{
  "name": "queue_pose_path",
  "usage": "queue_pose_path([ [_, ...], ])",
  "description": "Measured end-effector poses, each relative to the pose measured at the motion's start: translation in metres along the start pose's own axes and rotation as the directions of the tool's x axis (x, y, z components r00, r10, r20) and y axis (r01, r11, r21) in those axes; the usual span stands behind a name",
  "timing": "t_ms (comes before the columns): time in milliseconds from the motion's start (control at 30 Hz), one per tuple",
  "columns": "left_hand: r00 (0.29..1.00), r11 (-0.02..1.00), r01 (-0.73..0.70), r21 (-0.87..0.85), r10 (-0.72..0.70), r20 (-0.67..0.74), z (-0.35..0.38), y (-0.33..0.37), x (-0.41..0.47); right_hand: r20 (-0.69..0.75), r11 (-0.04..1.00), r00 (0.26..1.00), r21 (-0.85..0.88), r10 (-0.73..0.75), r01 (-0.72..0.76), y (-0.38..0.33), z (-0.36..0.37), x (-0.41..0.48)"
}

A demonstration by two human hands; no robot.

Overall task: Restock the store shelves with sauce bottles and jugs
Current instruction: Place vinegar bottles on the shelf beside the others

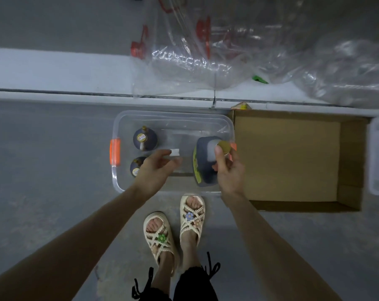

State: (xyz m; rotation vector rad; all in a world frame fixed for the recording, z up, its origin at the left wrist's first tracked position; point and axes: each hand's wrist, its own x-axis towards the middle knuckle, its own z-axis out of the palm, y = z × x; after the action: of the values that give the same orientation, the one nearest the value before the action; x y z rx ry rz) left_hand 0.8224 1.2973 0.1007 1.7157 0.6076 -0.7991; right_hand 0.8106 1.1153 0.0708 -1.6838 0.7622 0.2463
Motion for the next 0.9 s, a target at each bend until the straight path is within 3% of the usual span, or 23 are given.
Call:
queue_pose_path([
  [267,0.987,0.988,-0.153,-0.002,0.153,0.045,-0.023,0.081,-0.102,0.064,0.987,0.986,-0.048,-0.152,0.156,-0.133,-0.06,-0.086],
  [467,0.921,0.93,-0.368,0.01,0.363,0.14,-0.036,0.181,-0.205,0.101,0.937,0.941,-0.106,-0.322,0.332,-0.267,-0.115,-0.168],
  [700,0.739,0.765,-0.643,0.044,0.604,0.299,-0.055,0.305,-0.33,0.058,0.848,0.851,-0.069,-0.522,0.525,-0.423,-0.18,-0.281],
  [900,0.536,0.6,-0.8,0.016,0.702,0.469,-0.055,0.411,-0.456,0.016,0.702,0.705,-0.075,-0.709,0.708,-0.544,-0.253,-0.387],
])
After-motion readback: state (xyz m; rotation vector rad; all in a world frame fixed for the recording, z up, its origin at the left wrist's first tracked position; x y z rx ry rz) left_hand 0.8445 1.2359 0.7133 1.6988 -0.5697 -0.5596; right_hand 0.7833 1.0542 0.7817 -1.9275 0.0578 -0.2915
